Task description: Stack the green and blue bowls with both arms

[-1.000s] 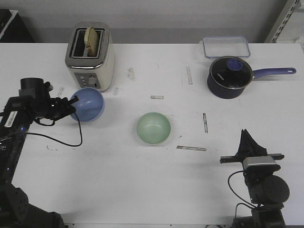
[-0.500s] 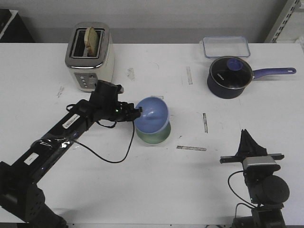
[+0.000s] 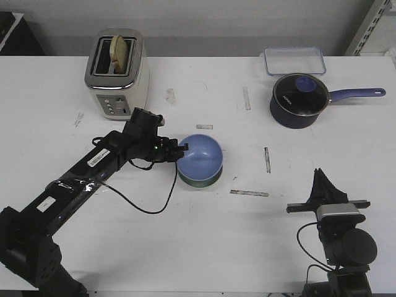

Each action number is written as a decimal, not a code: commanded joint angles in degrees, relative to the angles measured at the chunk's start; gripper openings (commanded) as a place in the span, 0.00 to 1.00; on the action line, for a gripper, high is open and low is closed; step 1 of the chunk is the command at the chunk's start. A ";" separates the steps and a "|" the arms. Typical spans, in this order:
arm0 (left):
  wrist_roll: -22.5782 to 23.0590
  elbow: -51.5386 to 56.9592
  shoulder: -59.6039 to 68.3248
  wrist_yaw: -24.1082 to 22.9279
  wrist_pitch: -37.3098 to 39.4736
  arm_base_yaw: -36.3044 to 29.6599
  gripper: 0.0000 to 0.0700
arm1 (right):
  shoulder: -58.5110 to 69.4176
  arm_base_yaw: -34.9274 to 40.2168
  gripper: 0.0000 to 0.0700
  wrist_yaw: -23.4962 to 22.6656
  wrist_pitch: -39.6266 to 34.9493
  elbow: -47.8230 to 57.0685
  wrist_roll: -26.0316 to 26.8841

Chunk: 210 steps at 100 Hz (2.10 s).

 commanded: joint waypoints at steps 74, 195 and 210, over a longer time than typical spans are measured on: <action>9.64 -1.07 -8.11 -5.55 0.44 -0.39 0.73 | -0.07 0.04 0.01 -0.02 0.59 0.44 -0.61; 24.24 -55.63 -74.05 -22.38 32.17 22.82 0.00 | -0.04 0.04 0.01 -0.04 0.59 0.44 -0.61; 24.24 -55.63 -78.82 -22.38 32.13 22.82 0.00 | -0.07 0.04 0.01 -0.04 0.61 0.44 -0.61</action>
